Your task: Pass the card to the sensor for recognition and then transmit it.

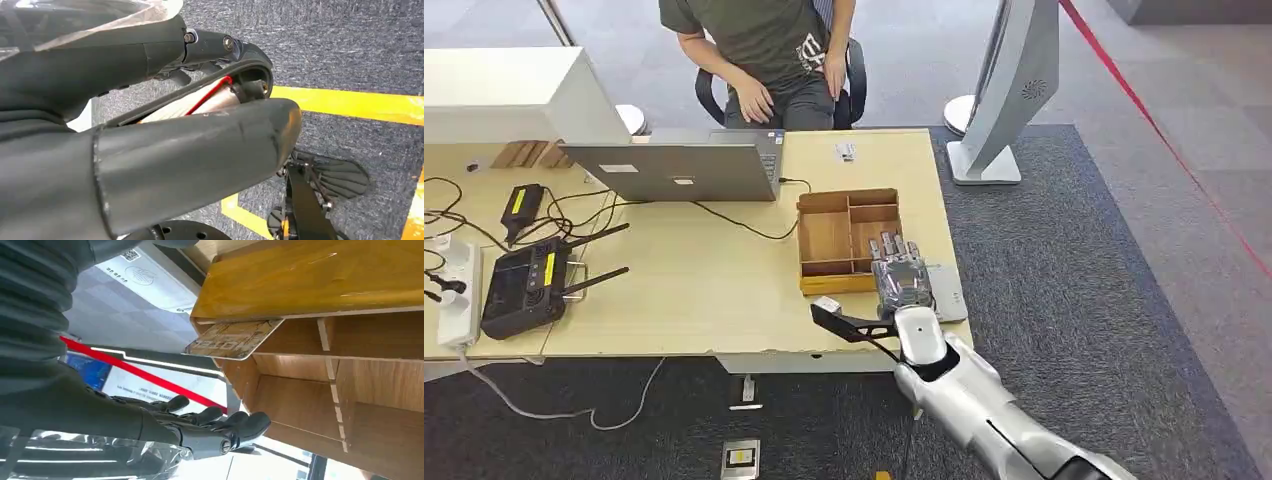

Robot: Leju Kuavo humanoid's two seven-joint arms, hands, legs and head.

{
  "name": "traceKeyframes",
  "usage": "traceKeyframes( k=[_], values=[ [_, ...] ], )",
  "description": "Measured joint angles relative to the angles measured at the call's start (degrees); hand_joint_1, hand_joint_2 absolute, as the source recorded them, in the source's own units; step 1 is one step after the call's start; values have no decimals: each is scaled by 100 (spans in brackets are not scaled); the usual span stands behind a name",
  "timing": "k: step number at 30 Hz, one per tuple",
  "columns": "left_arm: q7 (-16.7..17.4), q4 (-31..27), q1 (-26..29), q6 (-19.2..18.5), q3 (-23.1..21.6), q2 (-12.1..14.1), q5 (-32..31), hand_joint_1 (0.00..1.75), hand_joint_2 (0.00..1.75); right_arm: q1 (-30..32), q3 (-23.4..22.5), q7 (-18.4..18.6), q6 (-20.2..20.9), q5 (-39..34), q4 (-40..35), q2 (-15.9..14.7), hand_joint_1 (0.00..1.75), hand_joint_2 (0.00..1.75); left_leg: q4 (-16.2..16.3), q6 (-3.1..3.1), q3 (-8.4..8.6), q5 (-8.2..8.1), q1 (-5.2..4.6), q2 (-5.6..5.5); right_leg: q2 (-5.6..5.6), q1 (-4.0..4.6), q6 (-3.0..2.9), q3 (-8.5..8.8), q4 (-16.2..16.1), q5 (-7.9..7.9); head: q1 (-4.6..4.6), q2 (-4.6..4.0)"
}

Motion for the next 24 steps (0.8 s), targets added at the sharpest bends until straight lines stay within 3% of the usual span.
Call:
traceKeyframes(
  k=[1,24],
  values=[
    [-9,0,-1,0,0,0,0,0,0,0,0,-2,2,-13,0,0,175,175,0,0,0,0,0,0,0,0,0,0,0,0,0,0],
    [-116,0,-1,-120,0,2,-107,0,0,7,-4,-114,166,-205,2,-44,175,175,0,0,5,0,0,1,0,0,0,3,-1,0,0,0]
  ],
)
